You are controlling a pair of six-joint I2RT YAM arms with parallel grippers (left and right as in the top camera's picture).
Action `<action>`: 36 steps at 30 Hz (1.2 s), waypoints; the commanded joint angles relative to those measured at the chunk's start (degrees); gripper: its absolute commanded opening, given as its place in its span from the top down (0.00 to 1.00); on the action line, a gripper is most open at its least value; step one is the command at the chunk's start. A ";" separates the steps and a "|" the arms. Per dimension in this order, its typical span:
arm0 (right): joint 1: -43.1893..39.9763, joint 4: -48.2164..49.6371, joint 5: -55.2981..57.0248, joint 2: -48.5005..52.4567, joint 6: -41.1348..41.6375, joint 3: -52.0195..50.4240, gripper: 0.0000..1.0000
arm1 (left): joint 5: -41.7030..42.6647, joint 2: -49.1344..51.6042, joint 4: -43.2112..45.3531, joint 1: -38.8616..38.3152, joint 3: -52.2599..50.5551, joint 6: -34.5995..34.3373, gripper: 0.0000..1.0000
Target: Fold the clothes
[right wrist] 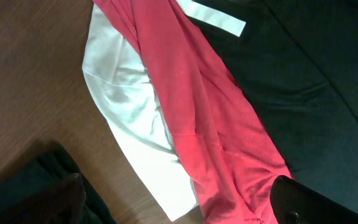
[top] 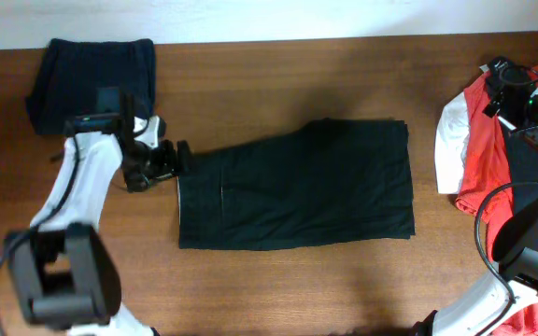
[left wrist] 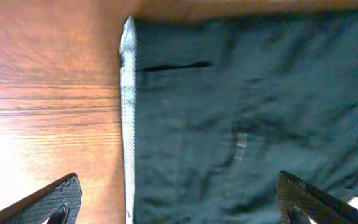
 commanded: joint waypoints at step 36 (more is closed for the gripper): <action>0.04 -0.02 0.50 -1.05 0.68 0.70 0.01 | -31.12 17.27 -38.93 -16.83 53.75 -9.53 0.99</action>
